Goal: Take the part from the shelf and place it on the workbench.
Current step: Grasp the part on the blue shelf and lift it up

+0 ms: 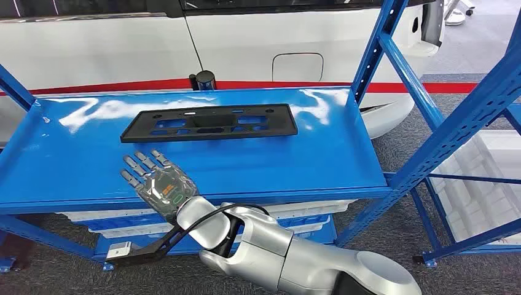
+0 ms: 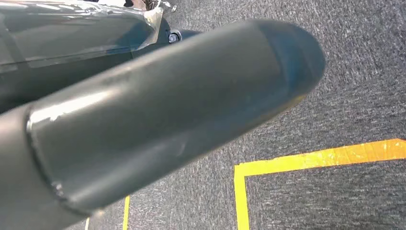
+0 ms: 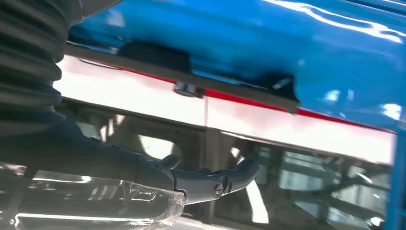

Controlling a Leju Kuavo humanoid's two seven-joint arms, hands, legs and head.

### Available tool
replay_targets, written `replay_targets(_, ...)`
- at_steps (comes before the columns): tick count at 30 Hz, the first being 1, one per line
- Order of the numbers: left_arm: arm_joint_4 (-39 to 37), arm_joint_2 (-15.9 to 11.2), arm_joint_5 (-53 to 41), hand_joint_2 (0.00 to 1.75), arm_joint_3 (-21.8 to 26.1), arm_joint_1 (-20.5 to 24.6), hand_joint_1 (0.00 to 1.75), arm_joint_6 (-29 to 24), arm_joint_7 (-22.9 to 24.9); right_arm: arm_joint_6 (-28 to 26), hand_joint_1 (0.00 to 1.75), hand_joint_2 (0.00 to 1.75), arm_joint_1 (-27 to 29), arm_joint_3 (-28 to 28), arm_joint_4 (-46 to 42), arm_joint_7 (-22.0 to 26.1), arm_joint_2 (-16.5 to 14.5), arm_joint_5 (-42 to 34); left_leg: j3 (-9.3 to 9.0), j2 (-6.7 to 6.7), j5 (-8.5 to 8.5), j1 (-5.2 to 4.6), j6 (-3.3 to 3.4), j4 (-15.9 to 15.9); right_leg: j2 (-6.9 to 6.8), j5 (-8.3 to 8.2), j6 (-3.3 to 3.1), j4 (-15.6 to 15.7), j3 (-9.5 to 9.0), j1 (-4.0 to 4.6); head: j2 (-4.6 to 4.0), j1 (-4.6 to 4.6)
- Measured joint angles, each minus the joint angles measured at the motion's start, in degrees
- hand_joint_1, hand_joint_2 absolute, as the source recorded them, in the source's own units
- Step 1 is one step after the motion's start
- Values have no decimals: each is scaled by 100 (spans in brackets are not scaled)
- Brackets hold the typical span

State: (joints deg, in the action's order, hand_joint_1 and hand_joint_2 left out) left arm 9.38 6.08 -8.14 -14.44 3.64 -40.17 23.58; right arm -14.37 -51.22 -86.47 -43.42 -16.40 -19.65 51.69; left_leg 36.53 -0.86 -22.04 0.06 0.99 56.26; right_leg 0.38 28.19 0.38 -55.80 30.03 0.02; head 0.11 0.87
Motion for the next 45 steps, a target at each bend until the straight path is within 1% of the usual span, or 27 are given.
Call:
replay_targets(4, 1, -4, -109, 0, 72, -10, 0, 0, -2, -69, 0, 175, -1, -47, 185, -53, 0, 88, 0, -1, 0, 0, 0, 1, 0, 0, 0, 0, 1, -1, 0, 1)
replay_targets(10, 13, 9, -499, 0, 378, -67, 0, 0, -7, -361, 0, 175, -98, 0, 775, -246, 2, 220, -1, 0, 0, 0, 0, 1, 0, 0, 0, 0, 2, -1, 0, 1)
replay_targets(14, 13, 40, -564, 0, 560, -78, 0, 0, -57, -379, 0, 175, -200, 104, 1085, -308, 2, 181, -2, 0, 0, 0, 0, 1, 0, 0, 0, 0, 0, -1, 0, -1)
replay_targets(19, 11, 54, -579, 0, 670, -78, 0, 0, -88, -375, 0, 175, -255, 156, 1329, -428, 2, 216, -2, 0, 1, 0, 1, 2, 0, -1, 0, 0, -1, -1, 0, 0)
replay_targets(24, 12, 54, -684, 0, 802, -78, 0, 0, 37, -427, 0, 175, -389, 255, 1671, -491, 3, 175, -2, 1, 1, 0, 1, 2, 0, -1, 0, 0, -1, -1, 0, 0)
replay_targets(29, 34, 67, -960, 0, 1100, -88, 0, 0, 96, -441, 0, 175, -528, 389, 2065, -509, 6, 132, -3, 0, 1, 0, 1, 2, 0, -1, 1, 0, -2, 0, 0, 0)
replay_targets(36, 71, 106, -1329, 0, 1500, -104, 0, 0, 136, -492, 0, 175, -587, 487, 2481, -512, 7, 96, -4, 0, 1, 0, 2, 2, 0, -1, 1, 0, -3, -1, 0, 1)
replay_targets(45, 202, 252, -2237, 0, 2350, -171, 0, 0, 321, -592, 0, 175, -705, 683, 2908, -491, 9, -36, -5, 0, 1, 0, 2, 3, 0, -1, 1, 0, -4, -1, 0, 1)
